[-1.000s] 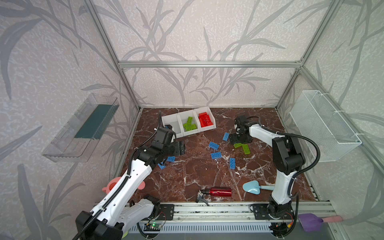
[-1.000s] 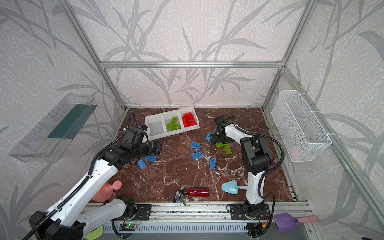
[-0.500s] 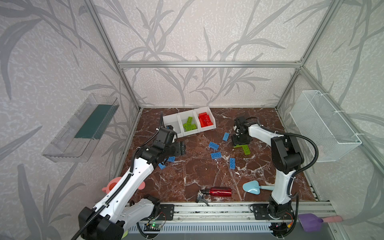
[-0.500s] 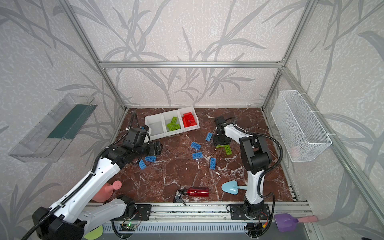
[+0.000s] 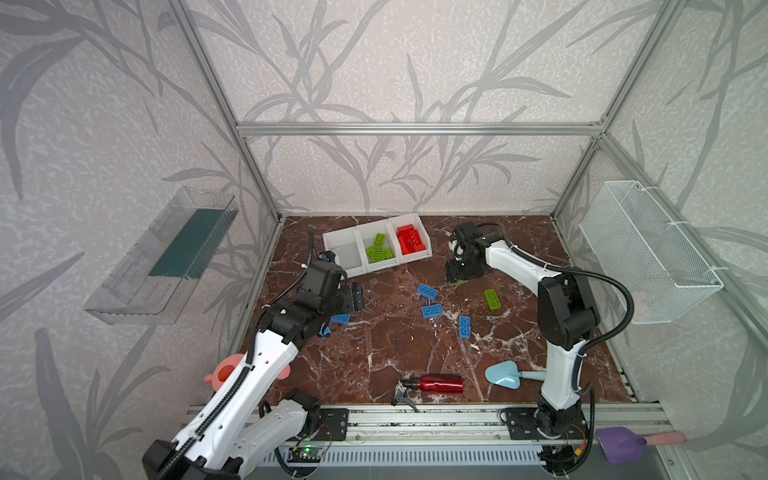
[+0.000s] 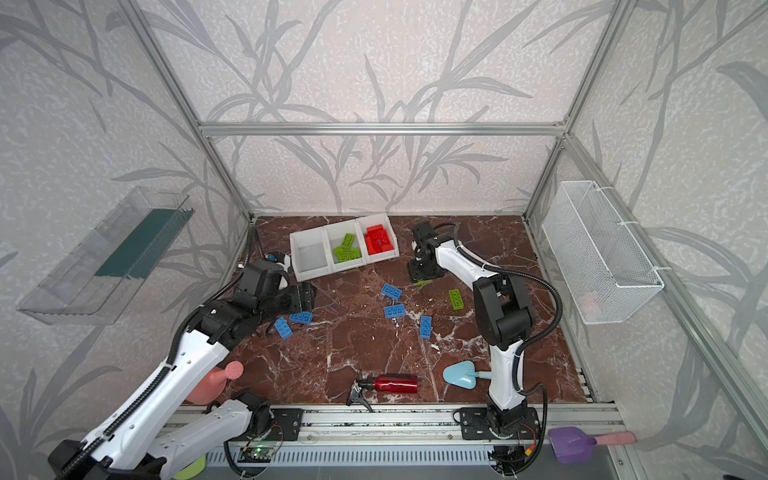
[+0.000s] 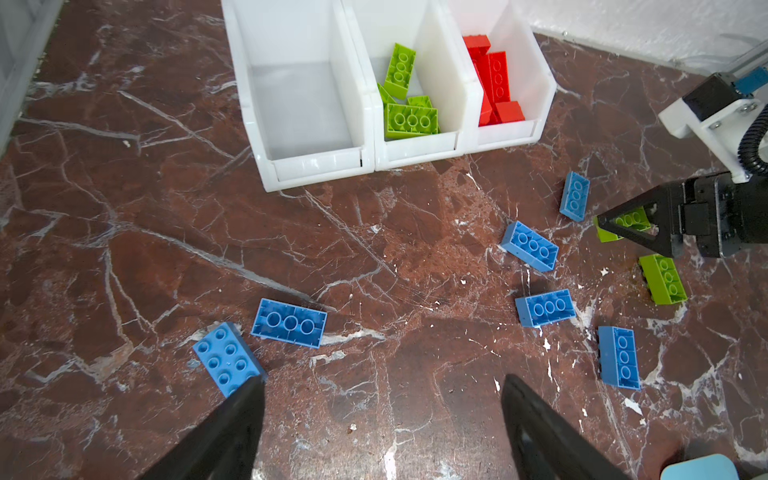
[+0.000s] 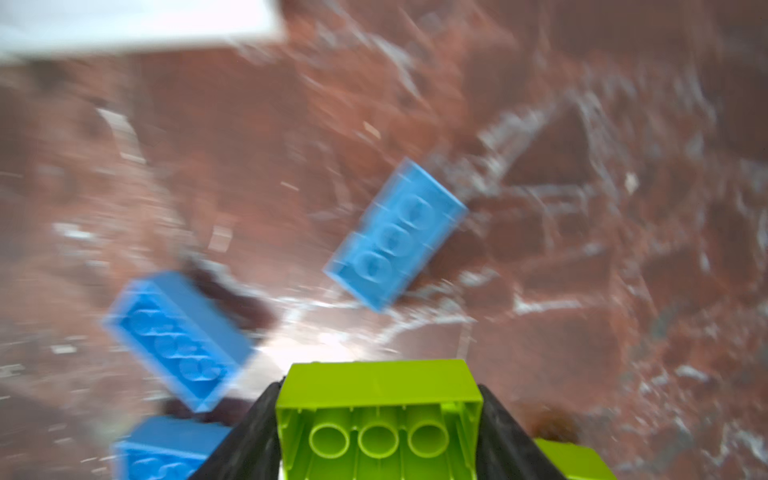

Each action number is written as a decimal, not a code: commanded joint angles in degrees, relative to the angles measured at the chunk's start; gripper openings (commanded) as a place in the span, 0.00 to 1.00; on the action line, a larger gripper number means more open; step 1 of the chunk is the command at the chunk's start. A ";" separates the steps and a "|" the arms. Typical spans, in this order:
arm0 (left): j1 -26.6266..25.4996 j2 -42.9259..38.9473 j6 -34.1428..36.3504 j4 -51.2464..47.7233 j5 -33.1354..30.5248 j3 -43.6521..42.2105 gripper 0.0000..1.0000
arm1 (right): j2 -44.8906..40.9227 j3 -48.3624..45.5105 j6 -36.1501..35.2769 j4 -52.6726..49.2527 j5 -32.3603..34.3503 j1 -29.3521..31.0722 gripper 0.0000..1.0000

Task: Sort the legos into containers by color
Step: 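Carry the lime-green brick with the right gripper into the middle compartment and release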

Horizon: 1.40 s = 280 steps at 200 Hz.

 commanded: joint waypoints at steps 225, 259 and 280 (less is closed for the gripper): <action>0.41 -14.68 -2.52 -8.23 2.29 -4.66 0.99 | 39.28 65.78 8.76 9.53 -13.35 10.83 0.87; 0.40 -13.54 -2.03 -6.97 2.81 -4.84 0.99 | 36.66 63.94 8.14 9.53 -13.13 10.72 0.90; 0.38 -10.45 0.28 -5.54 4.48 -3.67 0.99 | 32.85 60.66 8.12 8.94 -13.77 10.10 0.90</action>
